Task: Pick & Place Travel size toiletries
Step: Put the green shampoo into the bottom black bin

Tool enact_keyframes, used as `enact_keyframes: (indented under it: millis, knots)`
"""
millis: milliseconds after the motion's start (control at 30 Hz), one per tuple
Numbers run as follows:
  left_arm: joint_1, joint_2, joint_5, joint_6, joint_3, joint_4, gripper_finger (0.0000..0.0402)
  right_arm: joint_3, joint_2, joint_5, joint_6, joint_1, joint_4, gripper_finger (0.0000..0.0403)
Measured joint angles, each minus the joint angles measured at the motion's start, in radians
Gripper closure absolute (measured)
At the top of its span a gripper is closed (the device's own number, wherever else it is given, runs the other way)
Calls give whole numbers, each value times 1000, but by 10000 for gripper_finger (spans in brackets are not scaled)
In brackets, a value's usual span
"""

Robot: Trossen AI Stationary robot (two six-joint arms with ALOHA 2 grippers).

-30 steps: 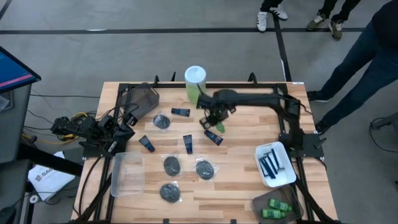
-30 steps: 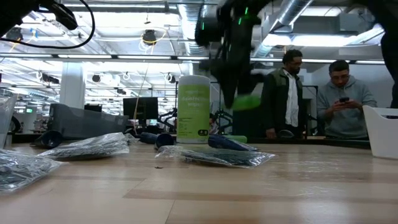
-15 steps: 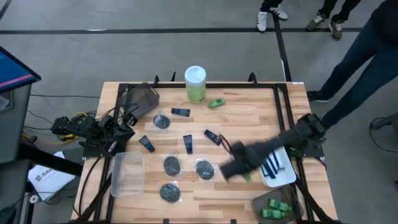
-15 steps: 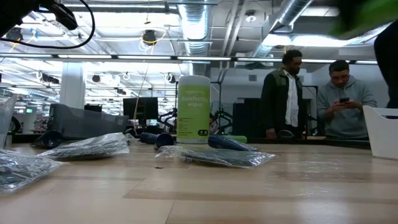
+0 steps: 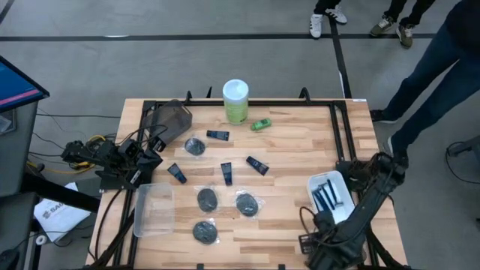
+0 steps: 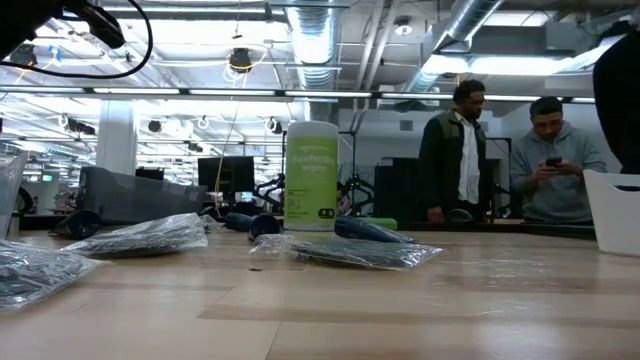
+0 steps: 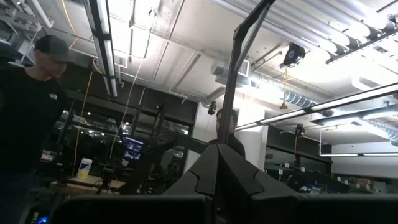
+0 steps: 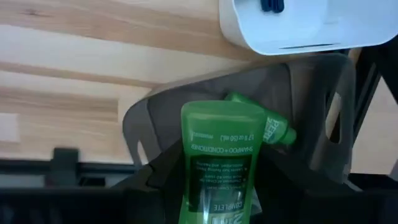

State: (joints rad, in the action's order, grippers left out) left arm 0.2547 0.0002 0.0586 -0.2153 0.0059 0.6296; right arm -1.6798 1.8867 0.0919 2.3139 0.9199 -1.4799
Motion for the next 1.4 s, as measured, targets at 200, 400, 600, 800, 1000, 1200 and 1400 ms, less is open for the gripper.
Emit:
enact_keyframes:
  millis: [200,400,600,800,1000,1200,1400]
  knots:
    - [0,0,0,0,0,0,399,0,104,31,-77,5,56,247]
    - [0,0,0,0,0,0,399,0,186,66,-184,3,83,246]
    - [0,0,0,0,0,0,399,0,196,68,-240,0,101,241]
    - [0,0,0,0,0,0,399,0,154,67,-249,0,100,195]
    - [0,0,0,0,0,0,399,0,99,58,-252,-4,77,154]
    - [0,0,0,0,0,0,399,0,-43,-215,-358,-121,42,163]
    - [0,0,0,0,0,0,399,0,-156,-303,-917,-407,20,170]
